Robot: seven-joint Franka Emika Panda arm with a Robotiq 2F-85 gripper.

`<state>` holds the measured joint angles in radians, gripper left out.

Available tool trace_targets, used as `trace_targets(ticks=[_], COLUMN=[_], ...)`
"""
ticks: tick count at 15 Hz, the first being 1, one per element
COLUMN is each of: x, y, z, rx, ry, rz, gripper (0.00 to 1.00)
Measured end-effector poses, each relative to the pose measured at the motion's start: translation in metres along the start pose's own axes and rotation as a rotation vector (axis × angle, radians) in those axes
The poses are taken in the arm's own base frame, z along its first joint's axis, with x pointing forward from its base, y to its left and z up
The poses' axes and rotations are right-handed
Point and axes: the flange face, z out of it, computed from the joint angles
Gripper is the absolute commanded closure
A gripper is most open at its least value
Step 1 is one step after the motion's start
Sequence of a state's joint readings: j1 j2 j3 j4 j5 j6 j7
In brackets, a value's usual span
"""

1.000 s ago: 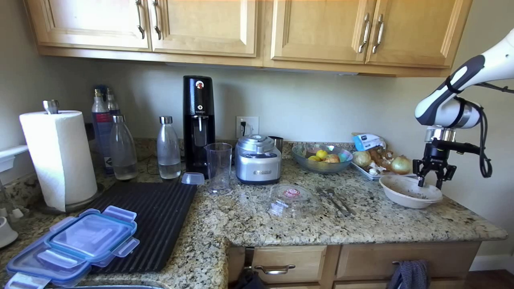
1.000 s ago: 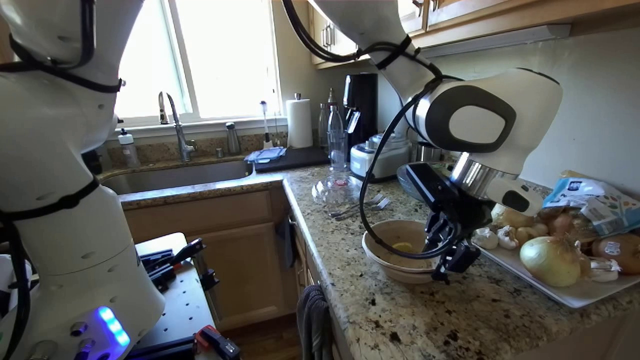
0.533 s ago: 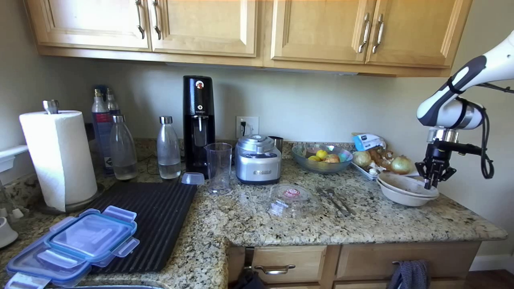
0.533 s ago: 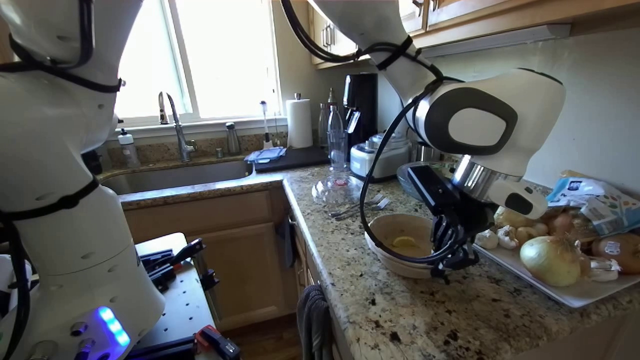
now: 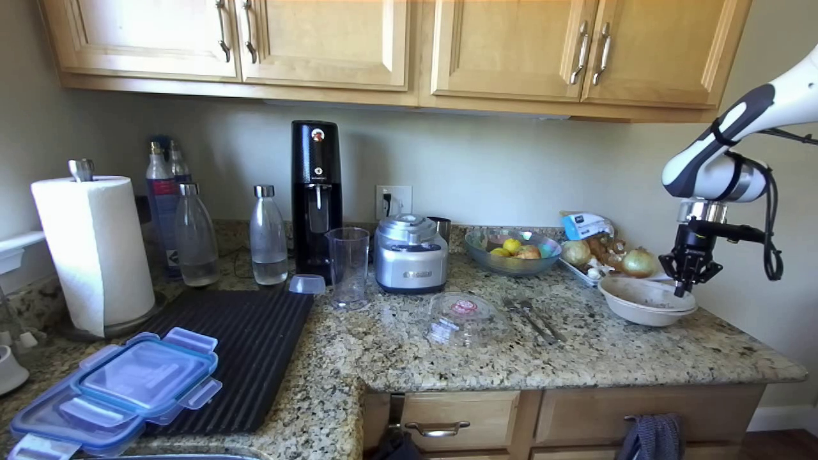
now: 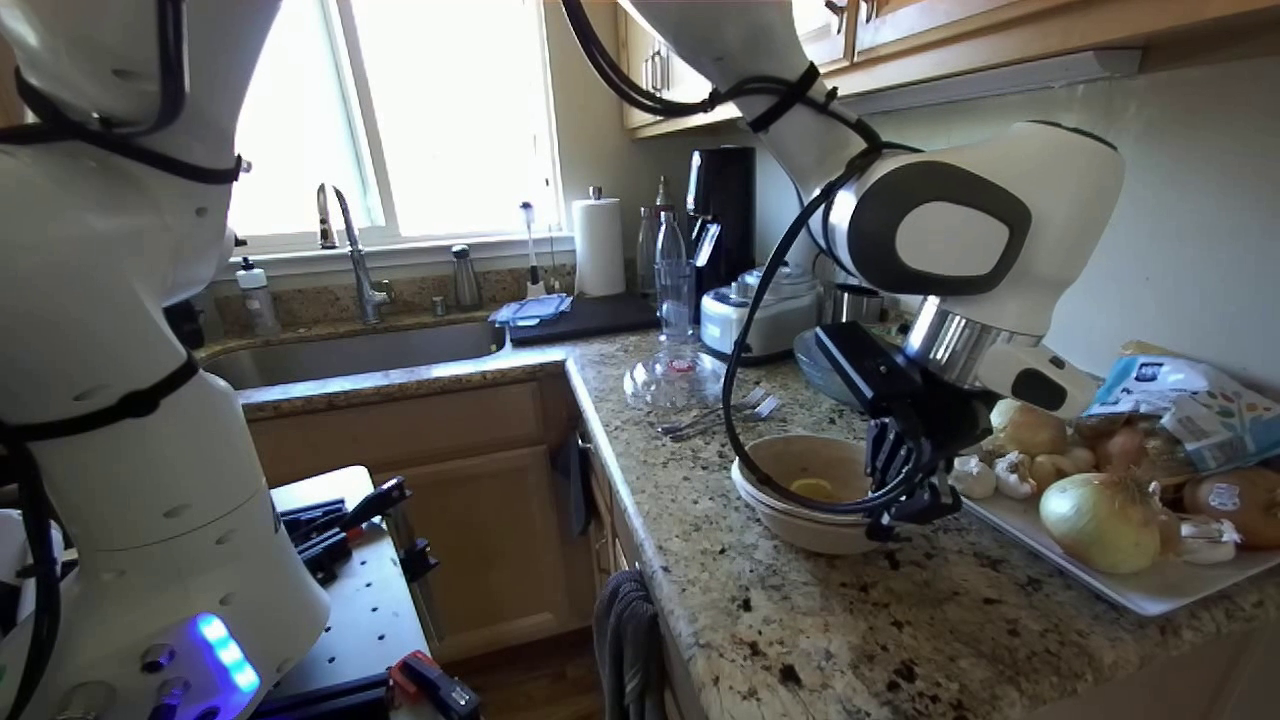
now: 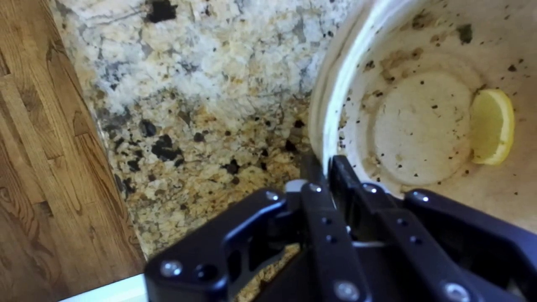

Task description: Pick the forks from the bowl and put it on the counter, then unstack the bowls

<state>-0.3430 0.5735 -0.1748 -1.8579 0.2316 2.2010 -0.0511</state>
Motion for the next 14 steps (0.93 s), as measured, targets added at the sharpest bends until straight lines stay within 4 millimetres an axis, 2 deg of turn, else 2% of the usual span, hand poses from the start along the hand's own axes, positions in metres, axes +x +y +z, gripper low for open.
trace_targets(ticks=[4,7,8,9,10,12,13,14], x=[0.0,0.0,-0.002,-0.003,-0.005,-0.007,-0.009,-0.01], y=[-0.012,-0.031,-0.038,-0.044,-0.048,-0.054,-0.056,-0.057], z=[-0.003,-0.004,-0.003,-0.002,-0.002,0.0,0.002,0.003], rx=[-0.098,-0.224,-0.263,-0.294,-0.318,-0.346,-0.356,-0.364], ry=[0.021,0.063,0.075,0.082,0.086,0.089,0.088,0.087], rz=[-0.046,-0.068,-0.078,-0.086,-0.094,-0.106,-0.11,-0.112], gripper=[0.92,0.92,0.91,0.86,0.88,0.85,0.76,0.6])
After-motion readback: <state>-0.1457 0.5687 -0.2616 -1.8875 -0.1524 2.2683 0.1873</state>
